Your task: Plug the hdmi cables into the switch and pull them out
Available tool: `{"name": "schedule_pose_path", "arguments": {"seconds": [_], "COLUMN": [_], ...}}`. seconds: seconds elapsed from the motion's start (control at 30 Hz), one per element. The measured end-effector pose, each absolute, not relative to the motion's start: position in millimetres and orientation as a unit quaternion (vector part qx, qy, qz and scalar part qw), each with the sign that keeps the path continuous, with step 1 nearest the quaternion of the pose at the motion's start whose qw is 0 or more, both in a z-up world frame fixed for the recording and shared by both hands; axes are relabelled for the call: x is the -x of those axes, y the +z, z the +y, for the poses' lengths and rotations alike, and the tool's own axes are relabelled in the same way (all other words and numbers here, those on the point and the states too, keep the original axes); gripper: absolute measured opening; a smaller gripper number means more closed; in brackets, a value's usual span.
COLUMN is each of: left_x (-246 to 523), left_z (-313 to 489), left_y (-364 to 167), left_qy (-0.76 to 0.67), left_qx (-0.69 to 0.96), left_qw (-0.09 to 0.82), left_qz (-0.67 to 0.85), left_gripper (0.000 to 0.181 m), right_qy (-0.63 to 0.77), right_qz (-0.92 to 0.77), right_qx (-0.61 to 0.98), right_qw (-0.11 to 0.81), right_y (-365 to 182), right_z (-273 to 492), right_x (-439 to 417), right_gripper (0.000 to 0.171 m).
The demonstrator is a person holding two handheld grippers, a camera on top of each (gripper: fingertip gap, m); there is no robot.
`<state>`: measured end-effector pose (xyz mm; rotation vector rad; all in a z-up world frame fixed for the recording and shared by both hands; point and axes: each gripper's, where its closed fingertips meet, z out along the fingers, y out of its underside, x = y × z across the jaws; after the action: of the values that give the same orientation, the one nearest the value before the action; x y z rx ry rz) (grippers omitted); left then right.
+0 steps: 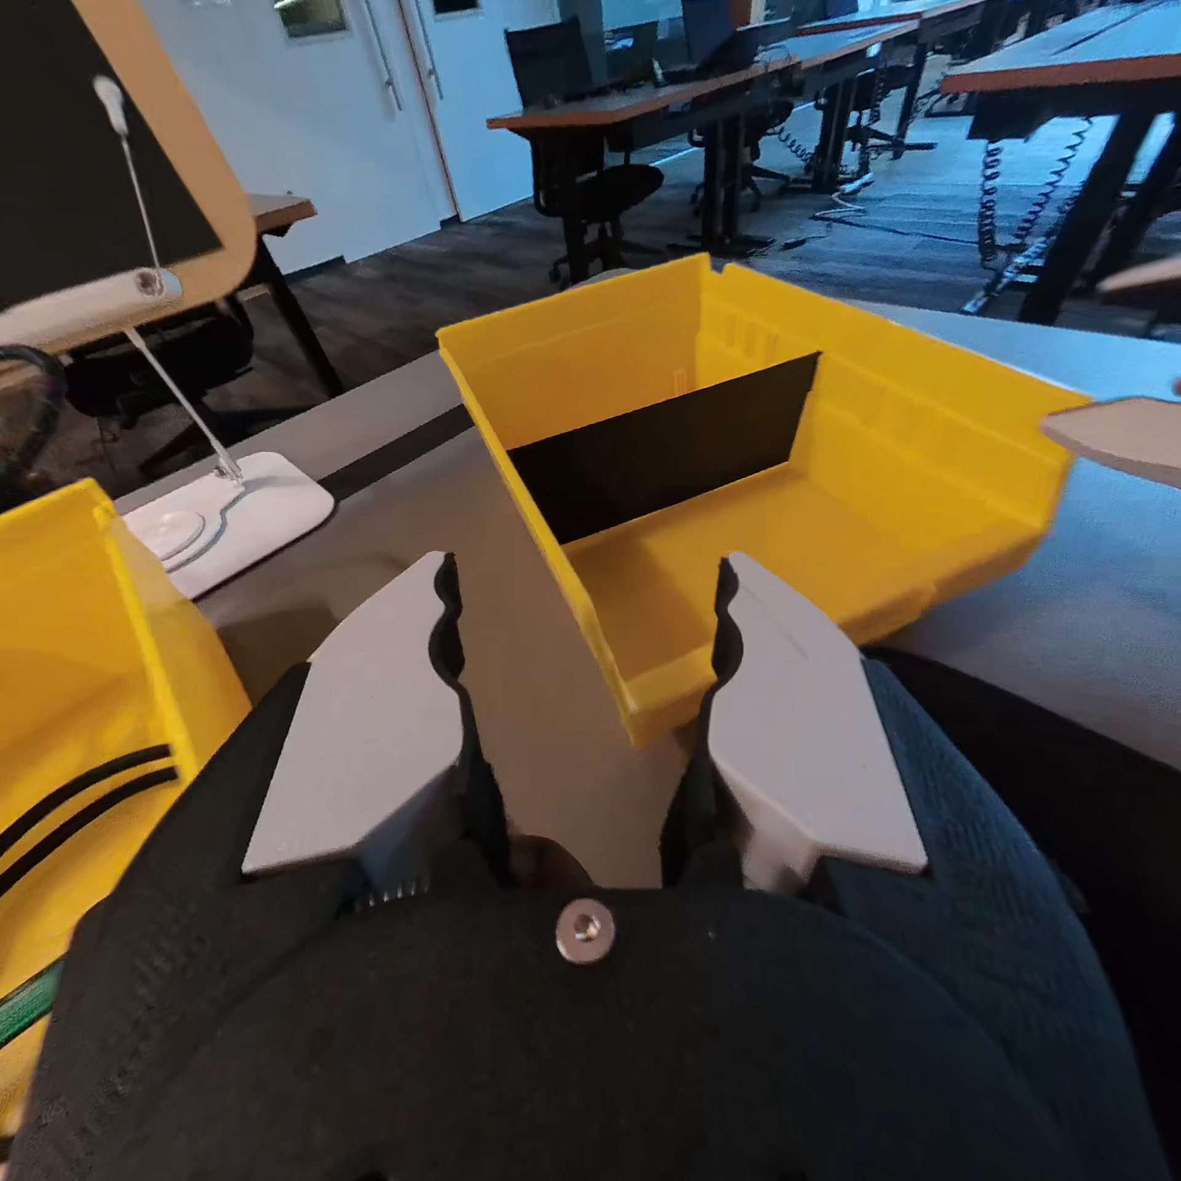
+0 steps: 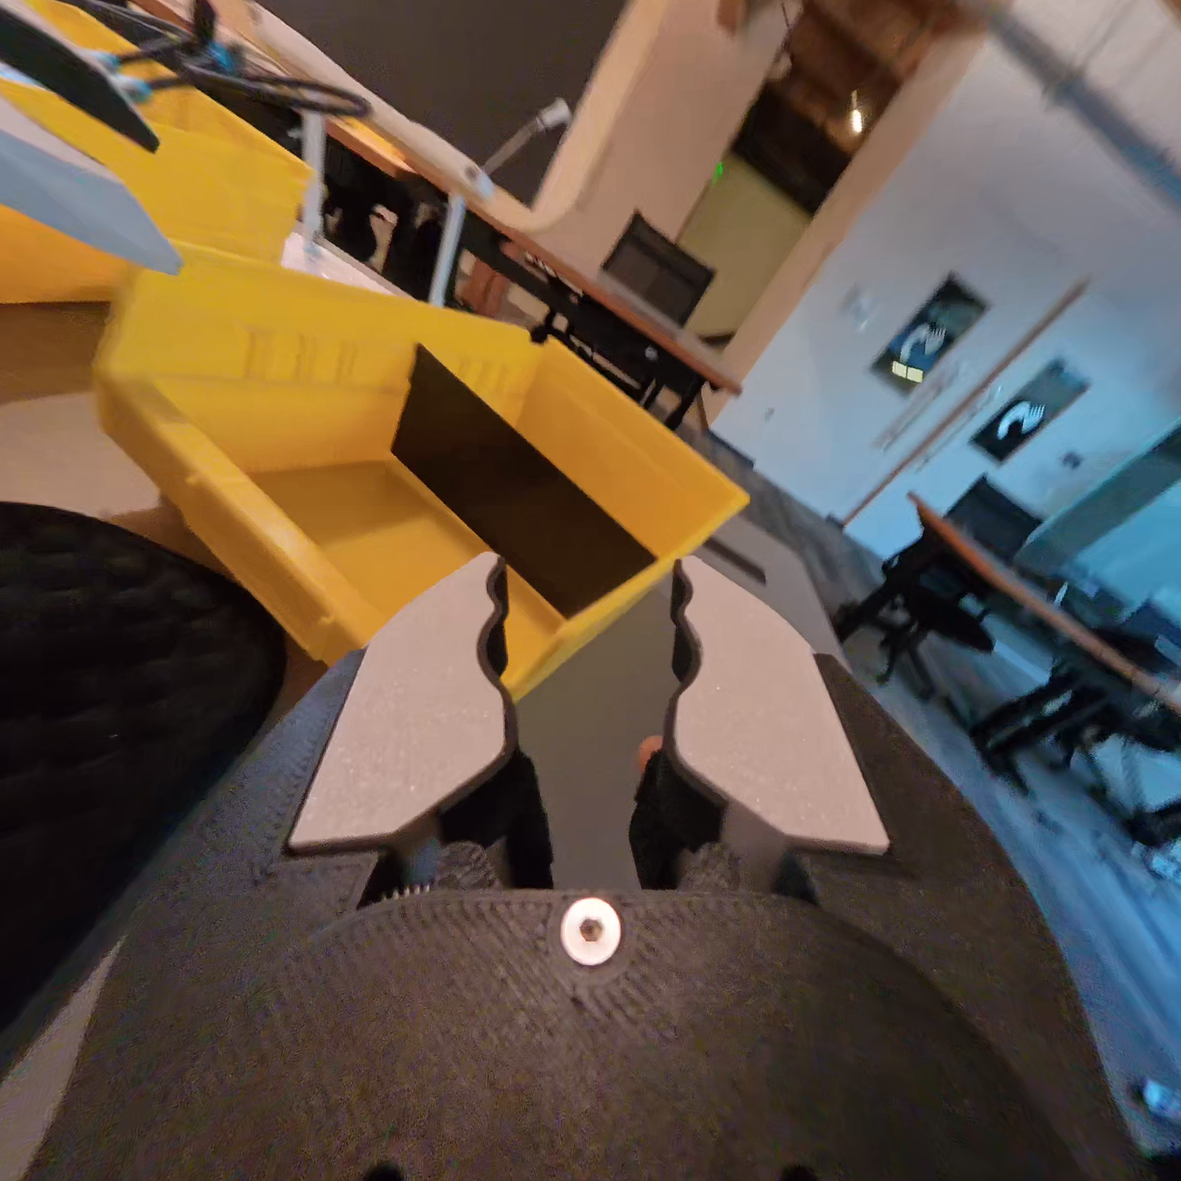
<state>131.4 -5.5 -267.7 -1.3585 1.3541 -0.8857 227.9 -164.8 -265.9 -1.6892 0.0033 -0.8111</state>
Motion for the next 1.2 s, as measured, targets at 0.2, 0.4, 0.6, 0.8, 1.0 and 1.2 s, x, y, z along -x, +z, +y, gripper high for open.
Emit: {"name": "schedule_pose_path", "arguments": {"seconds": [0.2,0.4,0.6,0.8,1.0,1.2], "left_x": [-22.2,68.4,57.7,55.5,71.8,115.6], "left_z": [-0.1,82.5,111.0,142.9,159.0,183.3], "left_y": [-257.4,-313.0,-330.3,-369.2,-369.2,-368.0], "left_qy": [-0.286,-0.118,-0.096,0.0,0.009,0.031], "left_qx": [0.462,0.446,0.437,0.466,0.499,0.531], "left_qw": [0.507,0.485,0.45,0.373,0.368,0.378], "left_qz": [0.669,0.743,0.772,0.803,0.785,0.758], "left_gripper": [0.056,0.052,0.044,0.042,0.042,0.043], "right_qy": [-0.284,-0.301,-0.278,-0.281,-0.259,-0.276], "right_qz": [-0.163,-0.202,-0.214,-0.227,-0.194,-0.153], "right_qx": [0.797,0.822,0.851,0.866,0.88,0.885], "right_qw": [0.508,0.44,0.392,0.345,0.347,0.344], "right_y": [-292.3,-326.6,-341.5,-351.4,-357.0,-356.8], "right_z": [-136.7,-109.2,-83.1,-63.7,-78.3,-123.8], "right_x": [-171.9,-163.5,-156.9,-166.1,-184.9,-220.0], "right_gripper": [0.064,0.062,0.063,0.05,0.036,0.037]}}
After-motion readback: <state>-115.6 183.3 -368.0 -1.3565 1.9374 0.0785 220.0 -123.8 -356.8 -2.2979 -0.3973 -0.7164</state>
